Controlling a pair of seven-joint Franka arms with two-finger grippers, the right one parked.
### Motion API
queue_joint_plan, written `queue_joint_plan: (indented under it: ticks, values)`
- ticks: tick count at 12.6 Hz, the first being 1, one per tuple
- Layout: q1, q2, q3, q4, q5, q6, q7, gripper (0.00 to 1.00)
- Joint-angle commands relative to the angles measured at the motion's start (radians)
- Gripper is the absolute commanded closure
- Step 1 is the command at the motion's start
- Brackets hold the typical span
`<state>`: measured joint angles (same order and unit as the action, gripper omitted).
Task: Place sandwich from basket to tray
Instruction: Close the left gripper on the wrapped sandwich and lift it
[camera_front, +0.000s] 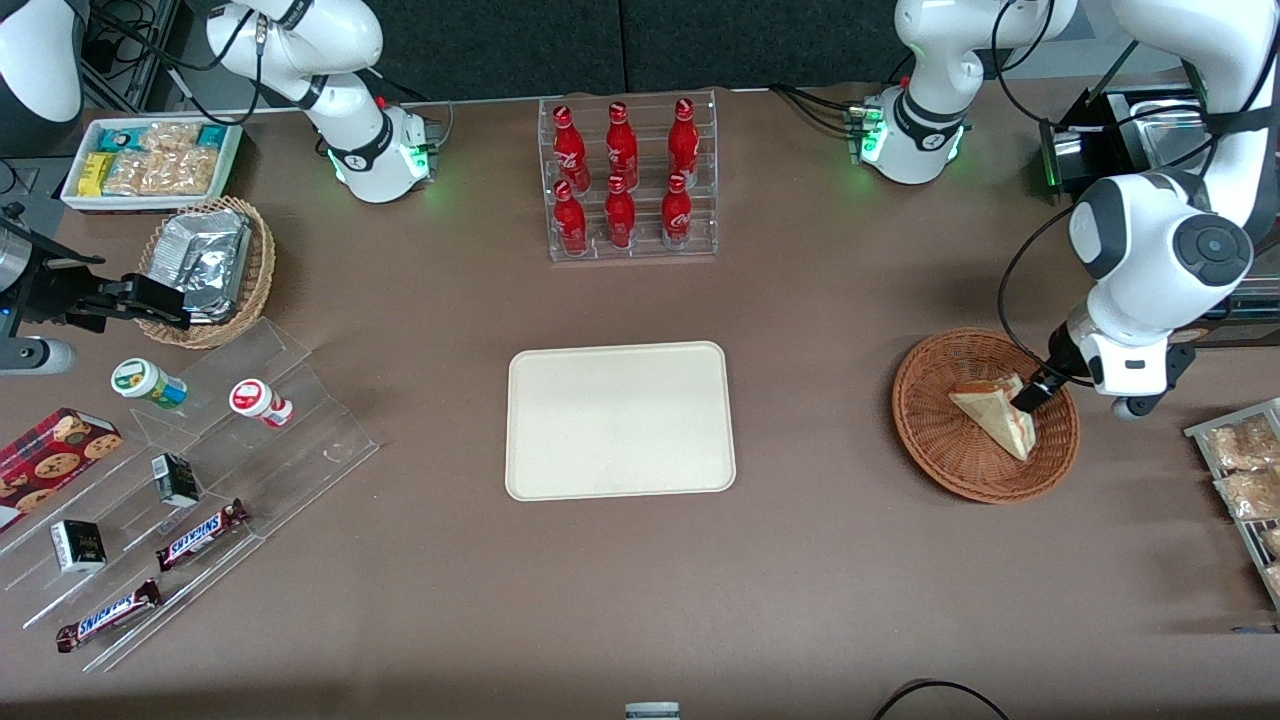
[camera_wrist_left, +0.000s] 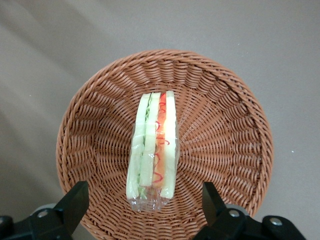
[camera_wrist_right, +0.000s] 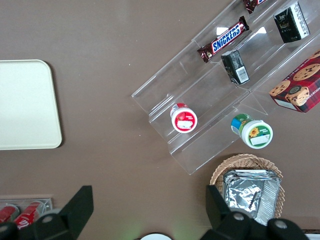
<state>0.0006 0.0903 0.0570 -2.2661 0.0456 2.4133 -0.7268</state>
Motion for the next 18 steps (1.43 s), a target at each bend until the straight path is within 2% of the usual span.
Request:
queue_joint_plan:
  ticks: [1, 4, 7, 13, 14, 16, 18]
  values:
    - [0.010, -0.004, -0.008, -0.072, 0.010, 0.108, -0.023, 0.00]
    - [0.010, 0.025, -0.009, -0.072, 0.008, 0.142, -0.026, 0.00]
    - [0.003, 0.043, -0.011, -0.067, -0.024, 0.180, -0.029, 0.00]
    - [-0.005, 0.103, -0.014, -0.073, -0.021, 0.239, -0.026, 0.01]
    - [-0.005, 0.112, -0.014, -0.072, -0.020, 0.239, -0.026, 0.09]
    - [-0.005, 0.114, -0.014, -0.072, -0.021, 0.233, -0.029, 0.38]
    - [-0.007, 0.106, -0.019, -0.072, -0.020, 0.216, -0.028, 0.52]
